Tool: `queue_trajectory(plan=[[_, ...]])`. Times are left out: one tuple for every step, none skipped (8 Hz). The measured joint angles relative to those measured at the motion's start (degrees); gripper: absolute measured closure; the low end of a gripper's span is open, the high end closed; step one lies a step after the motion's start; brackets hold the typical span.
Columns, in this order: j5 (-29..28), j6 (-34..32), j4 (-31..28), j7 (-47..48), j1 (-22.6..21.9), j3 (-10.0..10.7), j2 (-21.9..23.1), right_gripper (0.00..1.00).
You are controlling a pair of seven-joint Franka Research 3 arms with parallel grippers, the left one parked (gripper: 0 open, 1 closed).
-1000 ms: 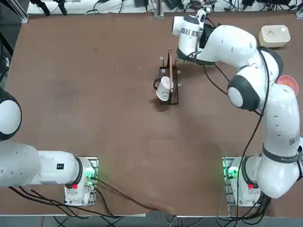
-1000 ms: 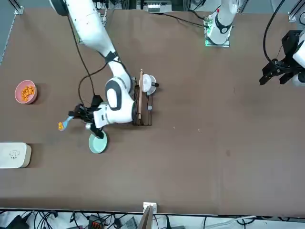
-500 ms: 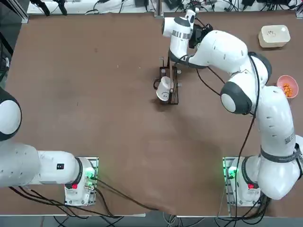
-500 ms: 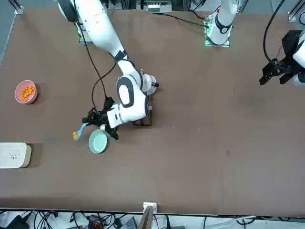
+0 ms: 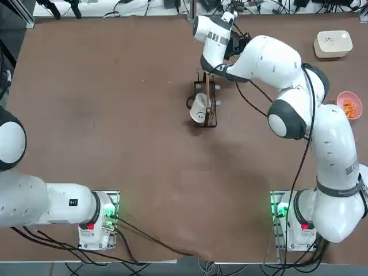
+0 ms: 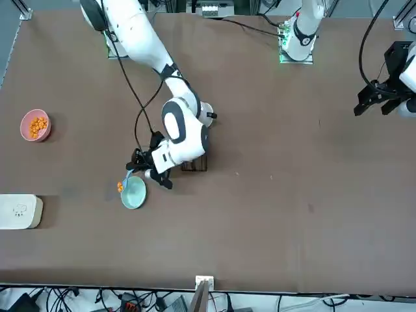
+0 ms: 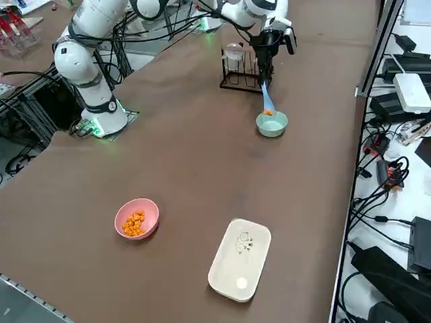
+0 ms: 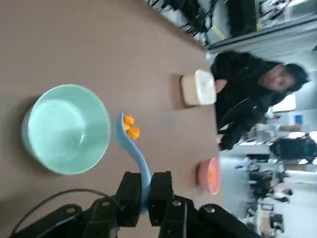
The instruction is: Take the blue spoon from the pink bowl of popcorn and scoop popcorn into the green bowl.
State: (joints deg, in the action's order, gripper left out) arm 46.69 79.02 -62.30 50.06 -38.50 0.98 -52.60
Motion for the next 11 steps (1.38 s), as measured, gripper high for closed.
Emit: queue_trajectory(plan=[[-2.9,0.5,0.5,0.0,0.5,0.0,0.0,0.89],[-5.7,1.1,1.2,0.0,1.2,0.0,0.0,0.89],[-7.6,1.9,1.7,-0.1,1.9,0.0,0.0,0.89],[-9.7,2.9,2.3,-0.1,2.5,0.0,0.0,0.89],[-11.9,3.3,3.1,-0.2,3.3,0.0,0.2,0.89],[-14.0,3.5,3.9,-0.6,4.3,0.0,0.8,0.89],[-15.8,3.5,4.5,-1.4,5.3,0.0,1.6,0.89],[-17.3,3.2,4.8,-2.4,6.7,0.0,2.9,0.89],[-17.9,1.7,4.8,-4.0,8.3,0.0,4.1,0.89],[-17.7,-2.7,4.8,-5.7,9.7,0.3,4.9,0.89],[-17.2,-7.7,4.7,-7.3,10.6,1.4,5.2,0.89]])
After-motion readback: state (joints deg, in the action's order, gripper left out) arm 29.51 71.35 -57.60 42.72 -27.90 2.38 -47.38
